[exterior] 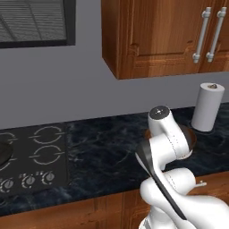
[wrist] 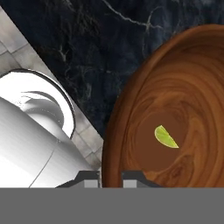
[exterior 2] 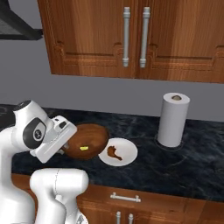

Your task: Place the chicken drumstick on the plate and place the lemon wedge on the same plate.

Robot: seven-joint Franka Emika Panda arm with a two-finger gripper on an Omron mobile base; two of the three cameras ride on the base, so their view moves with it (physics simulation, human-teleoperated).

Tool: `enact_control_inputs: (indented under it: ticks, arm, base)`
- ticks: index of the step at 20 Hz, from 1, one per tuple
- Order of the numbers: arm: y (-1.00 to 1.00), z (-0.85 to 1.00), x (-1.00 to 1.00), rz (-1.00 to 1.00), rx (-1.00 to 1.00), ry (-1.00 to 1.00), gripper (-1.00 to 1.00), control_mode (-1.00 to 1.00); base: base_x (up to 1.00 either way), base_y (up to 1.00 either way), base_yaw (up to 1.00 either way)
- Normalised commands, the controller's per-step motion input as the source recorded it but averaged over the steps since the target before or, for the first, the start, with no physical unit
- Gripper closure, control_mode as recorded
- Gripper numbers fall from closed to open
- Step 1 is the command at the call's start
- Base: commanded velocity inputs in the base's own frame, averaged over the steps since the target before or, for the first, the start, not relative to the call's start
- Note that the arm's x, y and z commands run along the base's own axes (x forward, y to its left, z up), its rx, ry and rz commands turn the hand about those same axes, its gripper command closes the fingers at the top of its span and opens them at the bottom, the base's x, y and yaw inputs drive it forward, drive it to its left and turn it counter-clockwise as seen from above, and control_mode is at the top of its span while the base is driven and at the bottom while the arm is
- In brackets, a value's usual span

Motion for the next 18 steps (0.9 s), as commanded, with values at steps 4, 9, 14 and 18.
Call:
enact_control_inputs:
  ticks: [4,9,14,18]
  arm:
    - [0.00,0.00,0.00,0.00,0.00,0.00,1.00,1.00]
    - [0.00,0.00,0.00,0.00,0.00,0.00,1.00,1.00]
    - [-0.07,-0.08,0.36,0.00,0.06,0.00,1.00,-1.00]
    - [-0.10,-0.15,0.37,0.00,0.10,0.00,1.00,-1.00]
  base:
    - [0.05,-0.33,0.00]
    - [0.20,-0.15,0.00]
    - [0.00,0.00,0.00]
    - [0.00,0.00,0.00]
